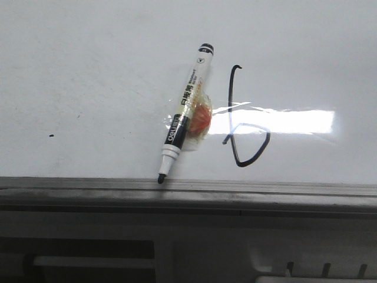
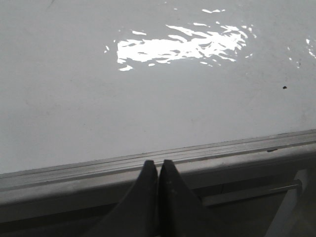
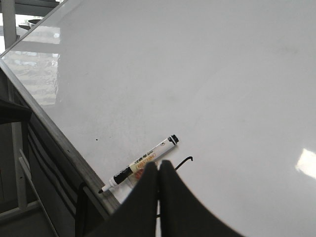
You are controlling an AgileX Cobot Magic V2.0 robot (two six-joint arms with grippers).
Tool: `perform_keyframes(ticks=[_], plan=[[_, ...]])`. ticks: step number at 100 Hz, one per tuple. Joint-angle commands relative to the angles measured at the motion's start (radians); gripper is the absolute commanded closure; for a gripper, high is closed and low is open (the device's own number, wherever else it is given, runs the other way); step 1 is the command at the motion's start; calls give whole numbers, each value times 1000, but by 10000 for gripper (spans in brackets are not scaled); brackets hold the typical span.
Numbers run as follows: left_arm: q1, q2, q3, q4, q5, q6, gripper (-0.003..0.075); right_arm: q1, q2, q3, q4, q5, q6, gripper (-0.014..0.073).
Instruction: Write number 6 on whiteboard
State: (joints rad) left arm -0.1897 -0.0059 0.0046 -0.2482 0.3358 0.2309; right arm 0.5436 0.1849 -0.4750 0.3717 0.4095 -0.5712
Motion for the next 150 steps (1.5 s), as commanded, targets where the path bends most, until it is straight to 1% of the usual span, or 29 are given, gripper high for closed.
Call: perform_keyframes(ticks=[1, 44, 52, 68, 73, 84, 89, 92, 94, 97, 99, 100, 104, 109, 113, 119, 120, 123, 129, 137, 145, 150], plan=[[6, -30, 44, -19, -46, -12, 739, -5, 10, -25, 5, -84, 0, 636], [6, -30, 44, -19, -46, -12, 739, -5, 10, -25, 5, -88, 0, 636], [6, -30, 44, -19, -46, -12, 739, -5, 3, -5, 5, -100, 0, 636], [6, -30, 44, -19, -46, -12, 739, -8, -23, 17, -11, -77, 0, 636], [6, -30, 44, -19, -46, -12, 739, -18, -32, 47, -47, -104, 0, 636], [6, -30, 44, -19, -46, -12, 739, -78, -75, 151, -60, -252, 27, 636], [6, -30, 44, -19, -46, -12, 739, -115, -90, 206, -88, -317, 103, 636], [6, -30, 44, -19, -46, -12, 739, -145, -95, 245, -137, -349, 208, 636], [6, -30, 44, -19, -46, -12, 739, -157, -97, 261, -192, -367, 260, 636], [6, -30, 44, -19, -46, -12, 739, -192, -97, 299, -308, -391, 406, 636], [6, -30, 44, -19, -46, -12, 739, -213, -97, 321, -360, -397, 469, 636], [6, -30, 44, -19, -46, -12, 739, -221, -97, 328, -411, -402, 532, 636], [6, -30, 44, -19, -46, -12, 739, -267, -97, 371, -536, -404, 693, 636], [6, -30, 44, -19, -46, -12, 739, -324, -97, 421, -597, -410, 793, 636], [6, -30, 44, -19, -46, -12, 739, -369, -98, 466, -597, -410, 807, 636], [6, -30, 44, -19, -46, -12, 739, -416, -100, 523, -597, -450, 807, 636], [6, -30, 44, -19, -46, -12, 739, -425, -100, 520, -597, -439, 807, 636], [6, -30, 44, -19, -46, -12, 739, -438, -108, 510, -600, -329, 807, 636], [6, -30, 44, -19, -46, -12, 739, -455, -121, 516, -600, -259, 807, 636], [6, -30, 44, -19, -46, -12, 739, -457, -160, 516, -600, -112, 807, 636], [6, -30, 44, -19, -46, -12, 739, -457, -218, 516, -600, -104, 805, 636], [6, -30, 44, -19, -48, -12, 739, -457, -212, 516, -600, -119, 805, 636]])
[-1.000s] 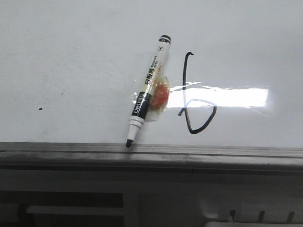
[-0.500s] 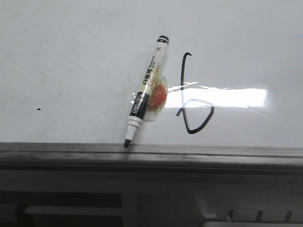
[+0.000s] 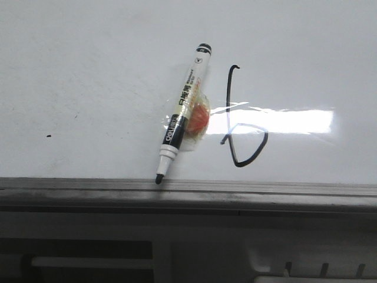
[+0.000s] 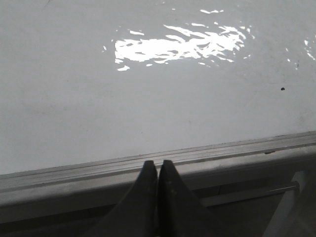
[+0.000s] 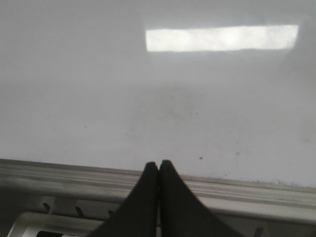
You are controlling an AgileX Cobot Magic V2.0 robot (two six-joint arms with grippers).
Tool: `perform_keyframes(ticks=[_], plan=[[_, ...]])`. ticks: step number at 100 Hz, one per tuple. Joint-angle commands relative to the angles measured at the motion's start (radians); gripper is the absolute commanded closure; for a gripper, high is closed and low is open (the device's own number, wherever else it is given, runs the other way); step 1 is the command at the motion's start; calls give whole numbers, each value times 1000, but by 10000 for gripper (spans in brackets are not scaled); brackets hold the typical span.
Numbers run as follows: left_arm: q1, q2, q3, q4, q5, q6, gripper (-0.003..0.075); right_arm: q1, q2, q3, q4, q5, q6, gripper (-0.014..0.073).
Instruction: Write number 6 on whiteboard
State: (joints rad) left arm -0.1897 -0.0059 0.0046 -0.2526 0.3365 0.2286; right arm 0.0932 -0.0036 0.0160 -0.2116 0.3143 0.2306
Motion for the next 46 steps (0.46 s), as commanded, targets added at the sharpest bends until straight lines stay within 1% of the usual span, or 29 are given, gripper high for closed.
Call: perform_keyframes(ticks=[1, 46], plan=[[6, -30, 44, -15, -49, -9, 739, -7, -24, 25, -16, -22, 3, 636], [6, -30, 44, -19, -47, -9, 739, -7, -27, 25, -16, -11, 3, 636]])
